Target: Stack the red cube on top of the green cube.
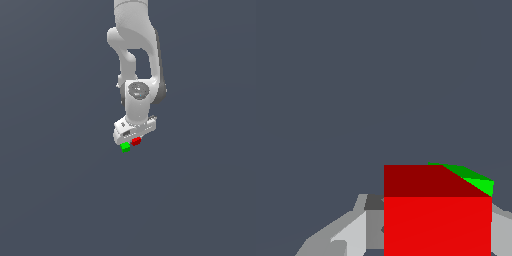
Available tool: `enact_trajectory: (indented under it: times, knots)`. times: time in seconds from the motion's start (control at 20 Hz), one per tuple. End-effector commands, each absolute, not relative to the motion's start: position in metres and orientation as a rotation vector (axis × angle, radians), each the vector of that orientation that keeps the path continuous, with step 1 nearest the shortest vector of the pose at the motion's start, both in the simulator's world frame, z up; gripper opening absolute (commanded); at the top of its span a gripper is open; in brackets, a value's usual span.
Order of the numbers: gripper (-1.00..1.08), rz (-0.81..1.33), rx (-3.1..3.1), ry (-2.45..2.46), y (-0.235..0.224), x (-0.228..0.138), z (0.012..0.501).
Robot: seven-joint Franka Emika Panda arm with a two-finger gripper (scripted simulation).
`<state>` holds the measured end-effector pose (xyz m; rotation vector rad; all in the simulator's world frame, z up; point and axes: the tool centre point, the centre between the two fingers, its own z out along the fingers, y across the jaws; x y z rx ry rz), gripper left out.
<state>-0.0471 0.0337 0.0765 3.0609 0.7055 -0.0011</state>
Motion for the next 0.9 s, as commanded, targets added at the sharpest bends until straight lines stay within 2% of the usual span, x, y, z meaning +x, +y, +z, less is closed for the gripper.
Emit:
enact_trajectory:
  times: [0.0, 0.45, 0.5, 0.85]
  knots:
    - [-1.00, 0.001, 3.060, 0.708, 0.014, -0.045, 0.071]
    - [-1.00, 0.000, 3.060, 0.708, -0.015, -0.040, 0.062]
    - [1.00, 0.000, 3.060, 0.708, -0.015, -0.040, 0.062]
    - [1.00, 0.000, 3.060, 0.708, -0.015, -0.040, 0.062]
